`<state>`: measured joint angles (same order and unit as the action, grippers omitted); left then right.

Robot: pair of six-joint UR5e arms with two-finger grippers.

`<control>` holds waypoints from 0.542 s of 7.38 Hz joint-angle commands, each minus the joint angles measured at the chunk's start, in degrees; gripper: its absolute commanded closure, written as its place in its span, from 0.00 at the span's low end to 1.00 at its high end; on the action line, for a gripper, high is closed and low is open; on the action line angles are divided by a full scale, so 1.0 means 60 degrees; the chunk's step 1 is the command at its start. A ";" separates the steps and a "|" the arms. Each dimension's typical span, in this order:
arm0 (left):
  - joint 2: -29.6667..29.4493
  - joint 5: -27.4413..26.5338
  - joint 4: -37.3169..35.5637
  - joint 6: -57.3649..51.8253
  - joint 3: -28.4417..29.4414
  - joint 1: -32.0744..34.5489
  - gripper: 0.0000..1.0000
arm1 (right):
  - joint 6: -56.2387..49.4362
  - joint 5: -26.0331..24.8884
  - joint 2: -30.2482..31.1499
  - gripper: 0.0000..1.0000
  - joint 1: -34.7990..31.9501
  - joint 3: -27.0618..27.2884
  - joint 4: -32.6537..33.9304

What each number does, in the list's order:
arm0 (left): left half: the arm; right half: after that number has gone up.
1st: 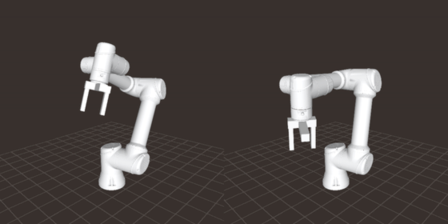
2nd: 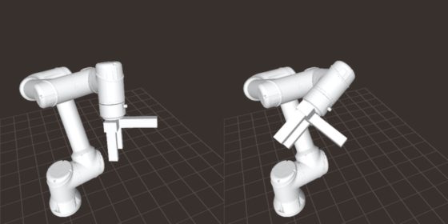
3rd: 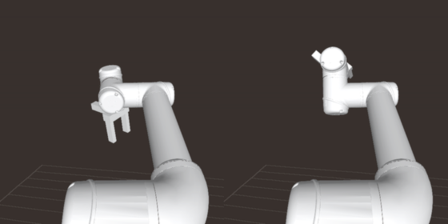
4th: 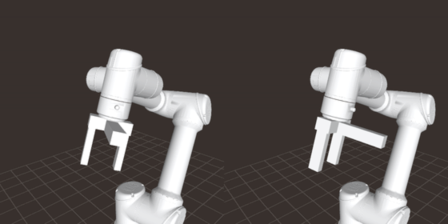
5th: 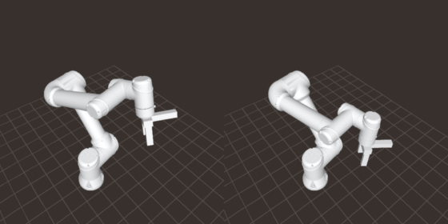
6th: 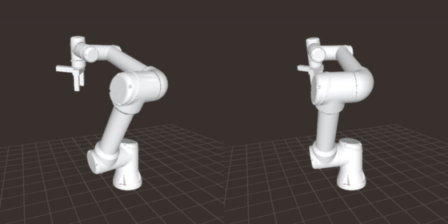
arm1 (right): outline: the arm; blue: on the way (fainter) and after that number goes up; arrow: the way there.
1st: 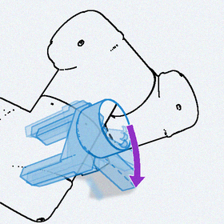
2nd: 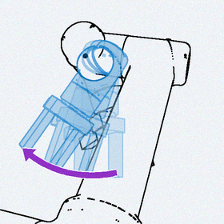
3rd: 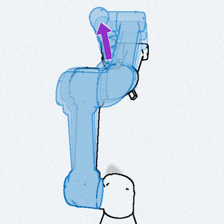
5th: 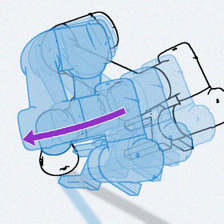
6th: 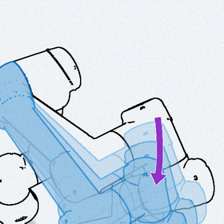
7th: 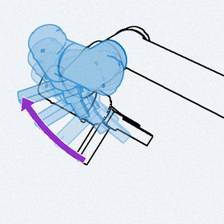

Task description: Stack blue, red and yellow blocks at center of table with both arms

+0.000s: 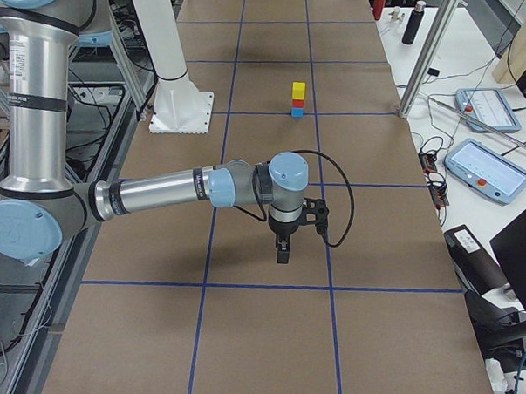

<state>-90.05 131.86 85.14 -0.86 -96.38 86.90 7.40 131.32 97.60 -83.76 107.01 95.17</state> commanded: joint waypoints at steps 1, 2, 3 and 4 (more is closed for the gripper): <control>0.0067 -0.0003 -0.0010 -0.0019 -0.0065 0.0004 0.00 | -0.0002 -0.0016 -0.0080 0.00 0.0000 -0.0066 -0.0012; 0.0067 -0.0003 0.0005 -0.0018 -0.0036 0.0004 0.00 | -0.0002 -0.0016 -0.0094 0.00 0.0000 -0.0096 -0.0012; 0.0052 -0.0003 0.0019 -0.0033 -0.0079 0.0004 0.00 | -0.0002 0.0013 -0.0095 0.00 0.0000 -0.0139 0.0003; 0.0037 -0.0003 0.0005 -0.0033 -0.0022 -0.0011 0.00 | -0.0002 0.0013 -0.0095 0.00 0.0000 -0.0140 0.0003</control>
<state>-89.73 131.84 85.18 -1.02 -96.68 86.92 7.39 131.34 97.07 -83.76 106.30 95.15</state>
